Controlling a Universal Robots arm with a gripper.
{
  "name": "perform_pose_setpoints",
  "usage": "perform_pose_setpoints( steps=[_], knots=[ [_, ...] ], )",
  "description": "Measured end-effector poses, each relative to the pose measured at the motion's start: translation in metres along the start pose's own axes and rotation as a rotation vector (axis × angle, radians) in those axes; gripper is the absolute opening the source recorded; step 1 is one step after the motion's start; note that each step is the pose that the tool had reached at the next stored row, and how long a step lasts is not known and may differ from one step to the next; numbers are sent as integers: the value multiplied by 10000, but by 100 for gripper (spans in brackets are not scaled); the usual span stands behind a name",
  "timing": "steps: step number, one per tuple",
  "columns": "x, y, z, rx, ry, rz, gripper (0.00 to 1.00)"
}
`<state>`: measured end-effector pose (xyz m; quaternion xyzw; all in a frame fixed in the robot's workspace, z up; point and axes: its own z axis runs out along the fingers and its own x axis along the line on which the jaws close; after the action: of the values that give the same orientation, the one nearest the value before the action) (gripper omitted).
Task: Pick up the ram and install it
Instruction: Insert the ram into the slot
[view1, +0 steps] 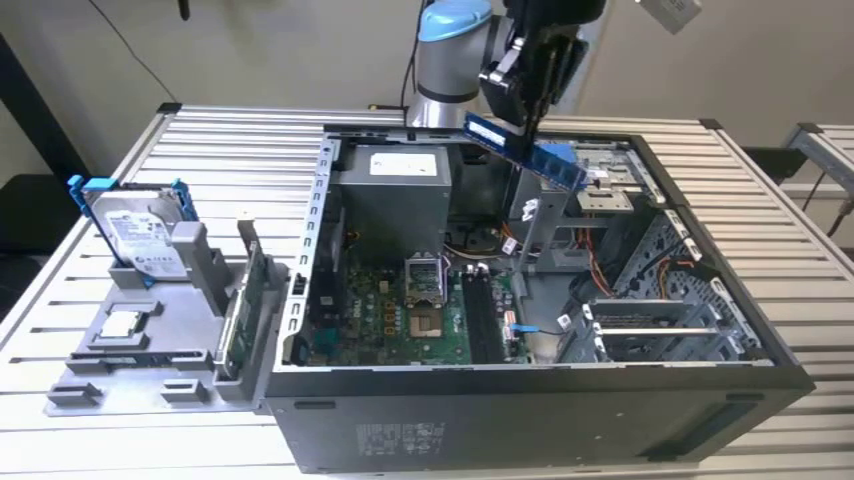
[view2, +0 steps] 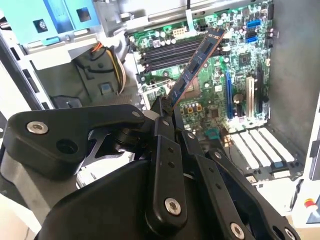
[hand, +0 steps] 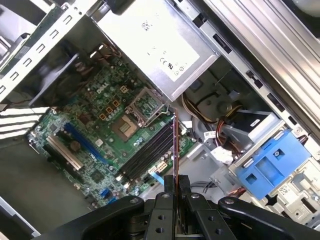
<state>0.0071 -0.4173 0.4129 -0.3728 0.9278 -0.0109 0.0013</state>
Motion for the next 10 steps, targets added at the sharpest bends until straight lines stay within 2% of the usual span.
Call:
perform_pose_setpoints(
  steps=[10],
  knots=[
    [44,-46,14,-5,17,796,14]
  ],
)
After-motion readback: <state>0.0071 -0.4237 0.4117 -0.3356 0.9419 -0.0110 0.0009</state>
